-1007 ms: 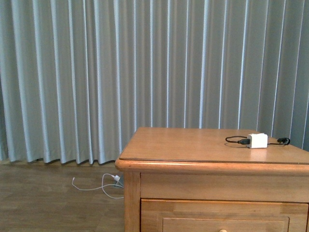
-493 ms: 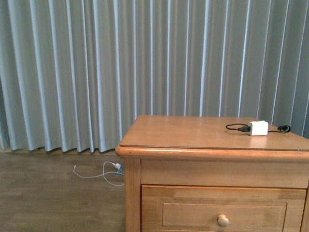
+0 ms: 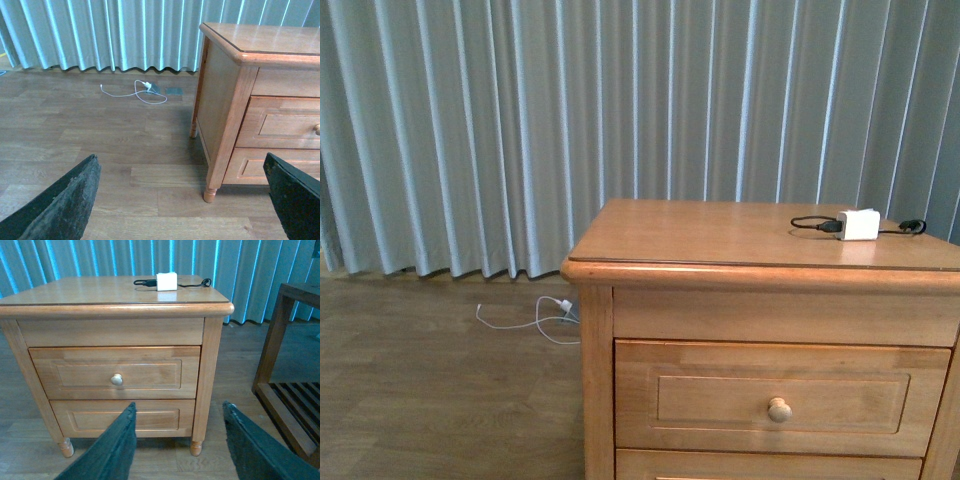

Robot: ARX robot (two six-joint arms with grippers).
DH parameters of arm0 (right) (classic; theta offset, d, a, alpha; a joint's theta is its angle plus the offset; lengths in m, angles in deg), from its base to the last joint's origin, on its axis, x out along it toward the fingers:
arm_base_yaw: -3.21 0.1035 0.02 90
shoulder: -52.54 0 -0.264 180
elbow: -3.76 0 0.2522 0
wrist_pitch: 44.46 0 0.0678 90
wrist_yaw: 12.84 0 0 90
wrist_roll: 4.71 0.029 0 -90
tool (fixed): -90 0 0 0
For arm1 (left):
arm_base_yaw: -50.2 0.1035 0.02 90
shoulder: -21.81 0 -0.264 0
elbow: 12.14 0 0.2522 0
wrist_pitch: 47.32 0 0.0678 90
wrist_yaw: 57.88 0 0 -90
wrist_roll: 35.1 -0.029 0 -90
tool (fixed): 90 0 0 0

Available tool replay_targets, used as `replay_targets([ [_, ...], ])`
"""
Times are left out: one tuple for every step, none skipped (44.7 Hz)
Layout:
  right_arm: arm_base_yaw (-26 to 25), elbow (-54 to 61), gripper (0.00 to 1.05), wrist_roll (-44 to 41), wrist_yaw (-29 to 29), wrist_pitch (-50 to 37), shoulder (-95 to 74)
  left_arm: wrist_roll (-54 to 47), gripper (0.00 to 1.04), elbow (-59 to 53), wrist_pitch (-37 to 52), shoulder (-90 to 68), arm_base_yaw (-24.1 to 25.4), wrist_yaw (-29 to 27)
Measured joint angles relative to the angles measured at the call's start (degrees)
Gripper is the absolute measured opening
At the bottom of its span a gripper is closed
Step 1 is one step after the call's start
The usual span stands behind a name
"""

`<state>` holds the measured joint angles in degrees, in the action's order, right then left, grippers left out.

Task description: Place pink marker in drawer with both arms

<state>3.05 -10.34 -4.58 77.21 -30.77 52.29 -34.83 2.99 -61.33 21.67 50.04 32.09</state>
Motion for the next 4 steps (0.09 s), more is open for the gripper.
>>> replay_targets([
  [0.00,0.00,0.58,0.00,0.00,0.00,0.00,0.00,0.99,0.00,0.00,0.00,0.00,0.00],
  [0.00,0.00,0.62,0.00,0.00,0.00,0.00,0.00,0.99,0.00,0.00,0.00,0.00,0.00],
  [0.00,0.00,0.65,0.00,0.00,0.00,0.00,0.00,0.99,0.00,0.00,0.00,0.00,0.00],
  [0.00,0.00,0.69,0.00,0.00,0.00,0.00,0.00,0.99,0.00,0.00,0.00,0.00,0.00],
])
